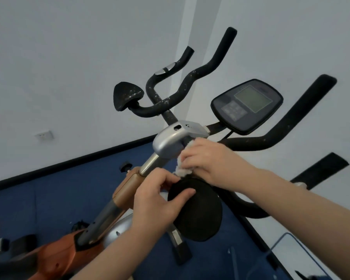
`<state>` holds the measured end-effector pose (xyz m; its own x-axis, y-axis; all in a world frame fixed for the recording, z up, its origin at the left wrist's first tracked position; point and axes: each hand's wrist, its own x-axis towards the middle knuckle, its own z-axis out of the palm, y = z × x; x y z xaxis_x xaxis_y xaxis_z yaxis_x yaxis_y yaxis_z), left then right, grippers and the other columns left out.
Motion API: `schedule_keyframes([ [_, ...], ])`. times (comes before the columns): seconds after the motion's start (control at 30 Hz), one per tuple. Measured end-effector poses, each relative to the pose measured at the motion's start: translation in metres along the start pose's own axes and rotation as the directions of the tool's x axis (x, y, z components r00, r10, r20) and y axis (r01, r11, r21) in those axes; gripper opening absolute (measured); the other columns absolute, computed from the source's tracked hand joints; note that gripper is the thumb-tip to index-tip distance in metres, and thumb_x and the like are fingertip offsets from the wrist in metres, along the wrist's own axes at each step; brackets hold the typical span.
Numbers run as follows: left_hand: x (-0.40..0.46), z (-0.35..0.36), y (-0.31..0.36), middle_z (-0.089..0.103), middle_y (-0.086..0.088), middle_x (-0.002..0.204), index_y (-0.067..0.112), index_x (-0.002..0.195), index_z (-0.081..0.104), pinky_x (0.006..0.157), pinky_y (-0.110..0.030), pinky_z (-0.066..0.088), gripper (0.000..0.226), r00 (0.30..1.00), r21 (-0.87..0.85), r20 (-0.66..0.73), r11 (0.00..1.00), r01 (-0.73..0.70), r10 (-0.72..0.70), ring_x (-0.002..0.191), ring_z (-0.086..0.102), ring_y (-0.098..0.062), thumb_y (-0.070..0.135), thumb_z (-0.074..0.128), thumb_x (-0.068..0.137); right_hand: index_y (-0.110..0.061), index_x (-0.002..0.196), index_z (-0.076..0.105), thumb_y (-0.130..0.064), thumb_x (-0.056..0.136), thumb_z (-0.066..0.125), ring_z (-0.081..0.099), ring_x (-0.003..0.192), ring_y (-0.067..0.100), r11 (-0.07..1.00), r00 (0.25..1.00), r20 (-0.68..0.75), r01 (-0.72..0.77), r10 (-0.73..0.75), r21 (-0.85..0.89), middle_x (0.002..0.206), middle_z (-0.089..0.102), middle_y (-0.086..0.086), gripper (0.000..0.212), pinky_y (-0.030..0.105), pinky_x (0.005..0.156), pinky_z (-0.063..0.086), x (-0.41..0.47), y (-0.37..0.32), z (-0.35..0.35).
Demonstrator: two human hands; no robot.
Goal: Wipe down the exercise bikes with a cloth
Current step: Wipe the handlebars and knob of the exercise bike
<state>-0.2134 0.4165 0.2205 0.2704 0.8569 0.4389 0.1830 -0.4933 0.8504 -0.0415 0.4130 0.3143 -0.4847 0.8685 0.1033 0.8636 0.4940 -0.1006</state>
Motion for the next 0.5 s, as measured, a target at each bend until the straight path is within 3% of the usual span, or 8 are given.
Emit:
schedule_keyframes([
  [0.1,0.004,0.000,0.001,0.062,0.016,0.083,0.035,0.084,0.060,0.071,-0.021,0.049,0.022,0.996,-0.008,0.094,1.000,0.008,-0.007,0.084,0.061,-0.008,0.040,0.076,0.070,-0.011,0.094,0.072,-0.002,0.082,0.062,0.052,0.088,0.020,0.996,0.997,-0.031,-0.067,0.066,-0.056,0.101,0.069,-0.002,0.019,0.025,0.086,0.041,-0.021,0.019,-0.006],
  [0.17,0.002,0.002,0.003,0.063,0.016,0.086,0.036,0.087,0.061,0.073,-0.026,0.049,0.020,0.993,-0.012,0.119,1.000,0.019,-0.017,0.087,0.062,-0.008,0.040,0.074,0.073,-0.013,0.097,0.072,-0.007,0.085,0.062,0.048,0.083,0.019,0.954,0.949,-0.180,-0.279,0.258,-0.107,0.101,0.069,-0.002,0.017,0.036,0.078,0.048,-0.032,0.038,-0.021],
  [0.23,-0.001,0.006,0.004,0.062,0.015,0.087,0.035,0.087,0.062,0.074,-0.026,0.049,0.016,0.994,-0.010,0.104,1.000,0.017,-0.015,0.088,0.061,-0.008,0.040,0.071,0.075,-0.013,0.095,0.072,-0.009,0.084,0.064,0.049,0.078,0.020,0.921,0.892,-0.307,-0.376,0.331,-0.098,0.095,0.071,0.000,0.014,0.038,0.069,0.049,-0.031,0.044,-0.030],
  [0.3,-0.005,0.009,0.004,0.060,0.014,0.088,0.030,0.087,0.064,0.074,-0.026,0.049,0.016,0.997,0.001,0.071,1.000,0.028,-0.028,0.088,0.059,-0.007,0.042,0.068,0.077,-0.010,0.091,0.073,-0.006,0.081,0.068,0.054,0.078,0.025,0.964,0.919,-0.318,-0.260,0.233,-0.046,0.092,0.072,0.001,0.012,0.036,0.071,0.049,-0.018,0.026,-0.022],
  [0.4,-0.005,0.010,0.002,0.057,0.011,0.085,0.023,0.085,0.067,0.071,-0.026,0.048,0.023,0.999,0.034,0.047,0.999,0.022,-0.023,0.084,0.057,-0.009,0.045,0.067,0.076,-0.008,0.091,0.074,-0.001,0.078,0.063,0.055,0.089,0.024,1.000,0.993,-0.117,-0.018,0.017,-0.013,0.099,0.072,0.004,0.018,0.026,0.087,0.038,-0.009,-0.004,0.003],
  [0.43,-0.003,0.009,0.002,0.057,0.010,0.083,0.022,0.084,0.068,0.071,-0.026,0.048,0.024,0.998,0.044,0.056,0.999,0.006,-0.009,0.082,0.057,-0.010,0.045,0.067,0.076,-0.009,0.094,0.074,-0.001,0.079,0.058,0.055,0.092,0.022,1.000,0.997,-0.081,-0.002,0.001,-0.021,0.103,0.071,0.005,0.023,0.023,0.091,0.035,-0.012,-0.005,0.006],
  [0.5,-0.001,0.006,0.003,0.058,0.012,0.082,0.023,0.084,0.069,0.072,-0.023,0.047,0.023,0.997,0.048,0.076,0.999,-0.016,0.013,0.082,0.057,-0.009,0.044,0.067,0.076,-0.012,0.097,0.074,-0.004,0.080,0.051,0.058,0.092,0.025,0.994,0.993,-0.113,-0.048,0.036,-0.103,0.108,0.070,0.005,0.029,0.030,0.090,0.044,-0.024,0.005,0.003],
])
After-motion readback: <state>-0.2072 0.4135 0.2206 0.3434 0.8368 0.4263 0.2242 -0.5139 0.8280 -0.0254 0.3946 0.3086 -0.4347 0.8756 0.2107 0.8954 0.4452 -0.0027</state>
